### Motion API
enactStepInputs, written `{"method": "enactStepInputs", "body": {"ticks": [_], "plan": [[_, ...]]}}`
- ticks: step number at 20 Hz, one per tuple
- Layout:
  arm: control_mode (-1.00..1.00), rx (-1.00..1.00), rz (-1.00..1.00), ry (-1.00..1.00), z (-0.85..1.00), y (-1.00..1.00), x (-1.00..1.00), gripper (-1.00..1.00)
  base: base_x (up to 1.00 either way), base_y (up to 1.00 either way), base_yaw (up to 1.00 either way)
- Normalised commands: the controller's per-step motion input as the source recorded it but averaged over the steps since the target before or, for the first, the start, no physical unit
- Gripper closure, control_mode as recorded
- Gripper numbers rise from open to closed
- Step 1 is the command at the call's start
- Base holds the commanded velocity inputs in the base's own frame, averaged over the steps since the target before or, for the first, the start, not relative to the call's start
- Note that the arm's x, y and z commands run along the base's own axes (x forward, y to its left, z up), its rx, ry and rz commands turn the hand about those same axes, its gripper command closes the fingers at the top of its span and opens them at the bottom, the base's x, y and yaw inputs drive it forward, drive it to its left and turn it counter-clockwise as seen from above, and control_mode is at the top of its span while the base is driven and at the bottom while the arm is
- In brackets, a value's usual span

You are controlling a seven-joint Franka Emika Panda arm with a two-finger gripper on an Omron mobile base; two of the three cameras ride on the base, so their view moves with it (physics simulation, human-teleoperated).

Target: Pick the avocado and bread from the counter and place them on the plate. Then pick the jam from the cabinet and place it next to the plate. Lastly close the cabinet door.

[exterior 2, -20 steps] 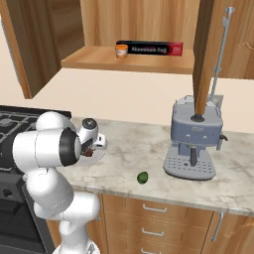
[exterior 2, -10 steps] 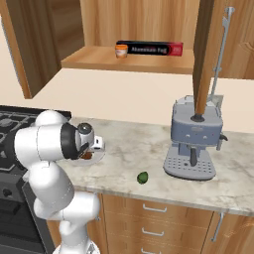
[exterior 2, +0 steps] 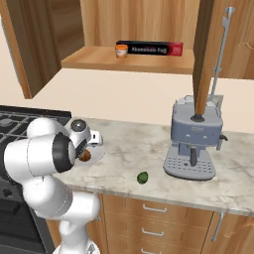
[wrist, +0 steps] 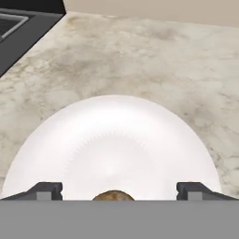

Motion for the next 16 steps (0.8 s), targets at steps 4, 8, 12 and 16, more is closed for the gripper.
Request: {"method": "enactStepInputs", "body": {"ticks": [4,8,12,16], "plan": [[-1.00,-0.03,0.00,-0.05,0.47,-0.20,-0.26,-1.00,0.00,0.00,0.00],[-1.00,-0.01,0.00,-0.02,0.43,-0.38,-0.33,-1.00,0.00,0.00,0.00],[-1.00,-0.01,0.00,0.00,0.31,-0.48,-0.21,-1.00,0.00,0.00,0.00],[-1.00,-0.03,0.00,0.00,0.20,-0.43,-0.23,-1.00,0.00,0.00,0.00]]}}
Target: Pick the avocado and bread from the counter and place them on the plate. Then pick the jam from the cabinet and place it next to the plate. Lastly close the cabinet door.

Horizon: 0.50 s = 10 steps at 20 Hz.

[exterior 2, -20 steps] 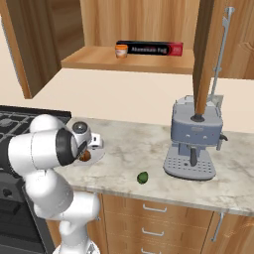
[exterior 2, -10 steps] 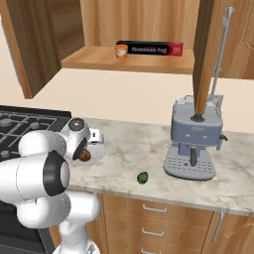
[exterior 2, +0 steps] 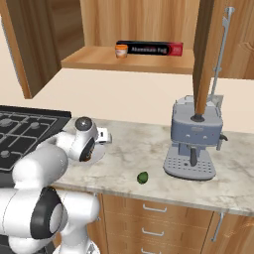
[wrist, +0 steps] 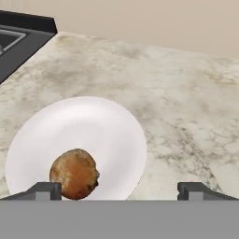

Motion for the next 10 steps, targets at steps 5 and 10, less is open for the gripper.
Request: {"method": "enactStepInputs", "body": {"ticks": [5,10], "plan": [[-1.00,-0.03,0.00,0.00,0.04,-0.35,-0.27,-1.00,0.00,0.00,0.00],[-1.00,-0.02,-0.02,0.00,0.00,-0.32,-0.38,-1.00,0.00,0.00,0.00]]}}
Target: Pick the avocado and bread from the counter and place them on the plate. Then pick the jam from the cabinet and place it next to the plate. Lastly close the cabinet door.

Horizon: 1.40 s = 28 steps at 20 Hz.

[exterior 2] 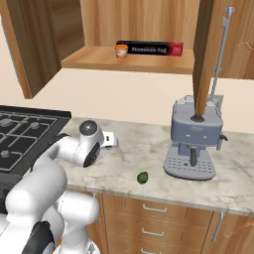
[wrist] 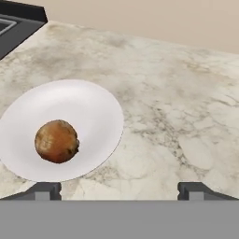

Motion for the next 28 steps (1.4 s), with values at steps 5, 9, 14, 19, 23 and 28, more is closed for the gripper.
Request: {"method": "enactStepInputs", "body": {"ticks": [5,9,14,19,23,28], "plan": [[-1.00,-0.01,-0.05,0.01,0.00,-0.33,-0.42,-1.00,0.00,0.00,0.00],[-1.00,-0.01,-0.07,0.03,0.00,-0.36,-0.44,-1.00,0.00,0.00,0.00],[-1.00,-0.06,-0.06,0.02,0.00,-0.37,-0.46,-1.00,0.00,0.00,0.00],[-1.00,-0.07,-0.04,0.00,0.00,-0.40,-0.37,-1.00,0.00,0.00,0.00],[-1.00,-0.02,0.00,0.00,0.00,-0.50,-0.19,-1.00,0.00,0.00,0.00],[-1.00,0.00,-0.01,0.03,-0.07,-0.52,-0.04,-1.00,0.00,0.00,0.00]]}}
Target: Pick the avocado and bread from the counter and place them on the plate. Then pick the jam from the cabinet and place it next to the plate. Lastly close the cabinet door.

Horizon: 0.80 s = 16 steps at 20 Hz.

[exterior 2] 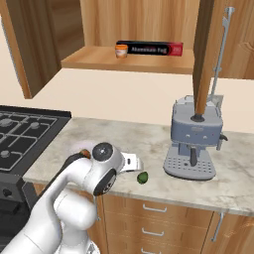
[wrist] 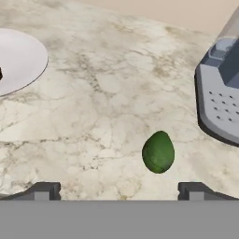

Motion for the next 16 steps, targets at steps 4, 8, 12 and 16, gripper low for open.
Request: {"method": "enactStepInputs", "body": {"ticks": [4,8,12,16], "plan": [[-1.00,0.00,-0.07,0.10,-0.18,-0.47,0.03,-1.00,0.00,0.00,0.00],[-1.00,0.02,-0.01,0.10,-0.13,-0.46,0.35,-1.00,0.00,0.00,0.00],[-1.00,0.06,0.00,0.04,0.00,-0.41,0.49,-1.00,0.00,0.00,0.00],[-1.00,0.15,0.00,0.10,-0.16,-0.34,0.49,-1.00,0.00,0.00,0.00]]}}
